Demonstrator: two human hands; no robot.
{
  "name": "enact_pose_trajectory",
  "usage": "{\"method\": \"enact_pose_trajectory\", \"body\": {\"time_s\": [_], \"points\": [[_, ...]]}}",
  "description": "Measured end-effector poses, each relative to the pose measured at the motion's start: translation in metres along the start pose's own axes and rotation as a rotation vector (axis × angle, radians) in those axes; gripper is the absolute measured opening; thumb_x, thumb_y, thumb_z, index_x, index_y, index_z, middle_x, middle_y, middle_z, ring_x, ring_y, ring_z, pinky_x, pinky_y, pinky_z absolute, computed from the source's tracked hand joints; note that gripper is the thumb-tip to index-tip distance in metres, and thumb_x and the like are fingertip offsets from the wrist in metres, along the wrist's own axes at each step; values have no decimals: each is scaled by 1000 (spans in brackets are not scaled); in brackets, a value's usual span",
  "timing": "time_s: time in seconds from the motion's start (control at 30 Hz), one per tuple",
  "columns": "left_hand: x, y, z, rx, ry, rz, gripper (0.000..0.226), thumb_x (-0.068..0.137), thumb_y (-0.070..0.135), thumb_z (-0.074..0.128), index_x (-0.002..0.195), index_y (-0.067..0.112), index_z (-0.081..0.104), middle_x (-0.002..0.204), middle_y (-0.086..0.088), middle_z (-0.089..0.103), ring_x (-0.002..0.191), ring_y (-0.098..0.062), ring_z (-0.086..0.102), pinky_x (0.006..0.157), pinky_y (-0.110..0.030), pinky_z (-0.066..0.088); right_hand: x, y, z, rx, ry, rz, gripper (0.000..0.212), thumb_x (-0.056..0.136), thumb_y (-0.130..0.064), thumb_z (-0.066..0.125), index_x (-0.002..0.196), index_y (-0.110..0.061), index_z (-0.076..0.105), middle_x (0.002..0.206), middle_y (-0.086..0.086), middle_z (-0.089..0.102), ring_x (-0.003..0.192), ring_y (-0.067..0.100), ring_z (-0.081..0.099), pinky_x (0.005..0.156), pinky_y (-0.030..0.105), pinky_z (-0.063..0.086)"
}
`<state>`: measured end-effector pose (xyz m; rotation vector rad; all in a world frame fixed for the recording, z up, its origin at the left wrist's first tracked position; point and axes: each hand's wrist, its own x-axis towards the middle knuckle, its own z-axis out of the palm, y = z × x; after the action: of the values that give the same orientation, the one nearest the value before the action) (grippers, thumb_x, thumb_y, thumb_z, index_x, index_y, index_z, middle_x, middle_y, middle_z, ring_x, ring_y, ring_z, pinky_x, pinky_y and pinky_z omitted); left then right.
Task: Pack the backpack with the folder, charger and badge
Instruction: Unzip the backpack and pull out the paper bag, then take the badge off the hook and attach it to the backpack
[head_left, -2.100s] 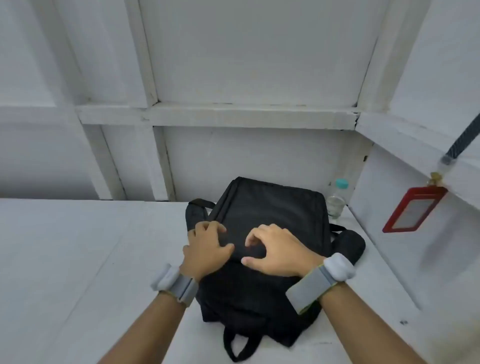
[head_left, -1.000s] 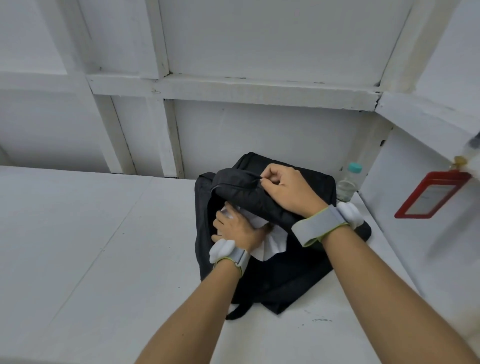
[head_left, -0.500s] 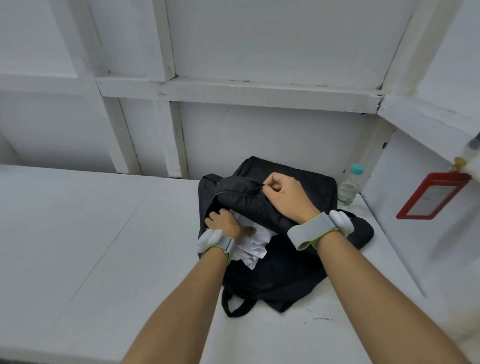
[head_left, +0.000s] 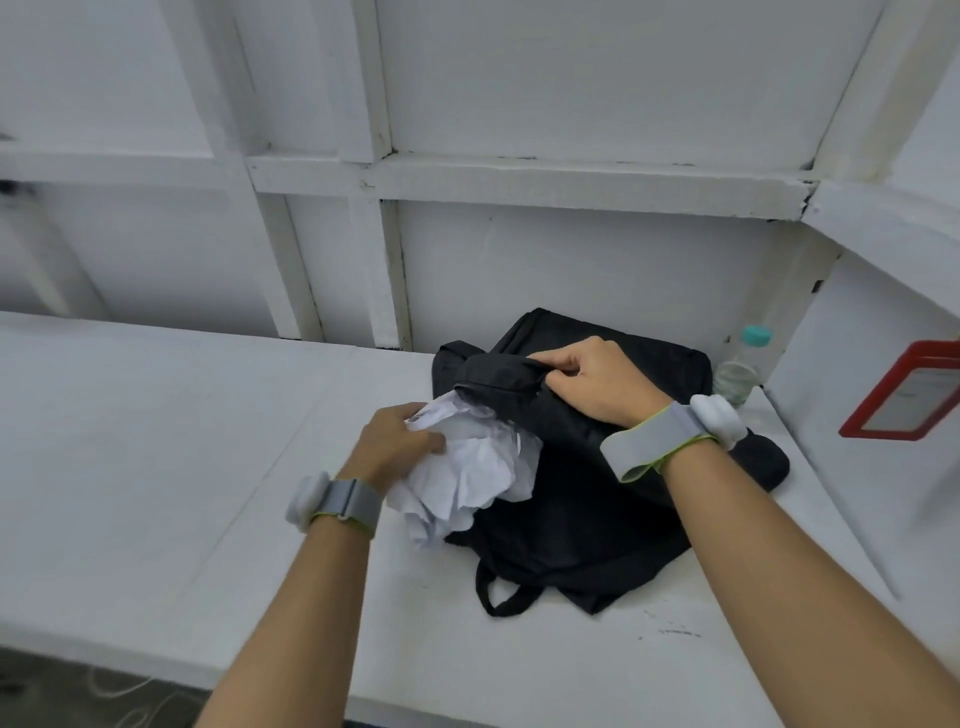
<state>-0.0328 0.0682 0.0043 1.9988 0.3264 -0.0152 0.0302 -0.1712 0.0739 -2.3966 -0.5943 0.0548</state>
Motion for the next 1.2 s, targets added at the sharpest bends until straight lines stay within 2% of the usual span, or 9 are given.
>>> {"method": "enact_pose_trajectory", "body": {"time_s": [0.17, 0.4, 0.6, 0.7, 0.8, 0.9, 1.03, 1.1, 1.2], "points": [[-26, -20, -52, -35, -4, 19, 29, 78, 5, 66, 101, 22, 67, 92, -2, 66, 80, -17, 62, 65, -23, 51, 17, 1, 5, -115, 133, 98, 47, 77, -32, 41, 114, -45, 68, 110, -5, 73, 104, 27, 64, 94, 46, 52], [-66, -57, -108, -152, 235, 57, 39, 66, 13, 63, 98, 29, 76, 96, 8, 76, 87, -7, 69, 75, -25, 56, 30, -1, 13, -131, 146, 151, 40, 86, -27, 45, 115, -44, 67, 110, -4, 71, 107, 29, 62, 93, 45, 51], [-69, -81, -100, -254, 414, -26, 40, 78, -4, 65, 110, 19, 67, 103, 0, 71, 85, -10, 65, 66, -21, 50, 26, 3, 23, -129, -4, 108, 40, 84, -24, 48, 114, -41, 68, 116, -7, 71, 115, 23, 61, 102, 45, 48], [-51, -90, -73, -291, 491, -100, 32, 83, 8, 66, 115, 12, 60, 109, -11, 68, 90, -25, 65, 68, -29, 50, 24, 6, 32, -84, -147, 69, 39, 83, -23, 51, 114, -37, 69, 111, -7, 72, 111, 16, 64, 105, 41, 47], [-28, -97, -41, -151, 478, -183, 52, 84, 27, 71, 128, 8, 51, 121, -10, 62, 107, -33, 60, 80, -32, 45, 17, 6, 39, -27, -294, 43, 37, 85, -17, 57, 116, -33, 68, 109, -7, 72, 101, 10, 66, 98, 35, 52], [-10, -90, -18, 87, 539, -233, 65, 79, 29, 76, 131, 2, 46, 127, -17, 57, 115, -35, 54, 84, -35, 41, 10, 4, 47, 28, -482, 63, 37, 87, -19, 66, 121, -33, 65, 111, -9, 69, 91, 7, 64, 67, 25, 55], [0, -75, -6, 485, 708, -213, 91, 52, 26, 92, 133, 17, 52, 131, -13, 52, 112, -37, 49, 81, -43, 39, 4, 9, 59, 49, -578, 90, 44, 84, -32, 74, 126, -31, 60, 111, -14, 70, 101, 10, 67, 70, 25, 58], [1, -71, -8, 554, 783, -66, 77, 51, 16, 88, 123, 18, 61, 121, -13, 58, 105, -38, 52, 79, -44, 38, 2, 10, 64, 53, -567, 83, 41, 86, -33, 71, 125, -29, 60, 108, -13, 71, 93, 8, 69, 73, 25, 56], [-3, -50, -10, 475, 644, 118, 47, 73, 11, 67, 119, 20, 60, 114, -4, 60, 106, -31, 51, 87, -41, 38, 1, 7, 65, 91, -431, 52, 24, 91, -32, 64, 115, -33, 65, 101, -12, 73, 82, 4, 71, 81, 25, 51]]}}
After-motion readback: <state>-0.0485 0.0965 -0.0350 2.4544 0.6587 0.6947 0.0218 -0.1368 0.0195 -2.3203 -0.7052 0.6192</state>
